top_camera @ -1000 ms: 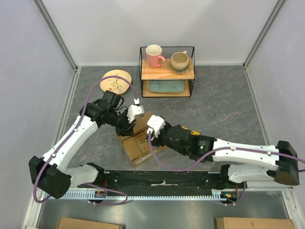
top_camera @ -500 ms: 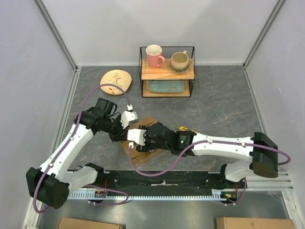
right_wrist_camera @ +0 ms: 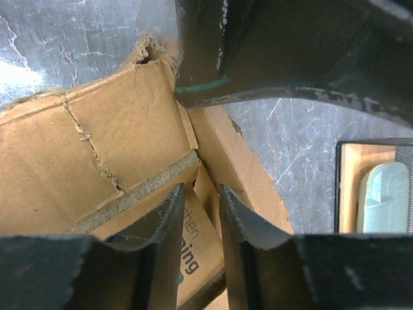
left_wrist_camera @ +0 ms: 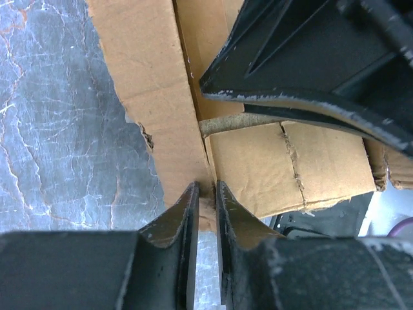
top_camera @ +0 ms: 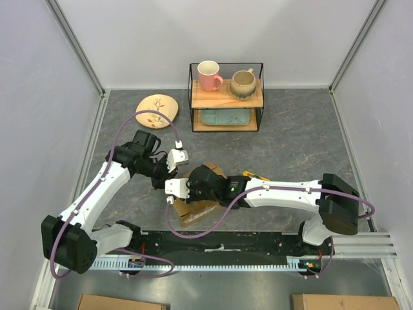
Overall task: Unpack the express box
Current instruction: Pick up the product from the express box.
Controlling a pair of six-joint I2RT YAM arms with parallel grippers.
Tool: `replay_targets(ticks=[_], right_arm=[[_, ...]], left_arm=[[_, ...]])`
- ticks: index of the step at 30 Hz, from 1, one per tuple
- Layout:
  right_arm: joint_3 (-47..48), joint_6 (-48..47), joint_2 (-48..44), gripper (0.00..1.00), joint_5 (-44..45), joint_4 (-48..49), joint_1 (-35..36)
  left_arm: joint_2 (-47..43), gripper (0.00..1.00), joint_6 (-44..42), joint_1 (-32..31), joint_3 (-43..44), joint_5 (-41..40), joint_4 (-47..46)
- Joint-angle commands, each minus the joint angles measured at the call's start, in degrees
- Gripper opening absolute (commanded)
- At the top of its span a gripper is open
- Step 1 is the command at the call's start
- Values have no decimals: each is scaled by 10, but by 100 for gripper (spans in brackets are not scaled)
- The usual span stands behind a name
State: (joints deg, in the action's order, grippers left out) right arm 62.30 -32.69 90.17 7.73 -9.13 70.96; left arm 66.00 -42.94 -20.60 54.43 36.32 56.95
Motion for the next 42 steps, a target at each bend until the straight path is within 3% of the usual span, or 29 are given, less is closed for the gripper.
replay_targets(ticks=[1,12,26,35,39,42], right_arm=[[29,-2,11,29,-10,5,-6],[50,2,21,0,7,-26,-6],[82,21,-100,0,91,4,40],[83,27,-164,0,165,-29,64],[51,30,-206,0,226,-41,63],[37,32,-234,0,334,-48,57]], left_arm=[[6,20,-36,-2,-9,30,23],[-13,19,-31,-2,-6,40,26],[-29,17,-11,-2,15,30,27],[-31,17,-2,-2,13,29,27],[-33,16,-2,-2,12,27,27],[-34,16,-1,-2,13,27,26]])
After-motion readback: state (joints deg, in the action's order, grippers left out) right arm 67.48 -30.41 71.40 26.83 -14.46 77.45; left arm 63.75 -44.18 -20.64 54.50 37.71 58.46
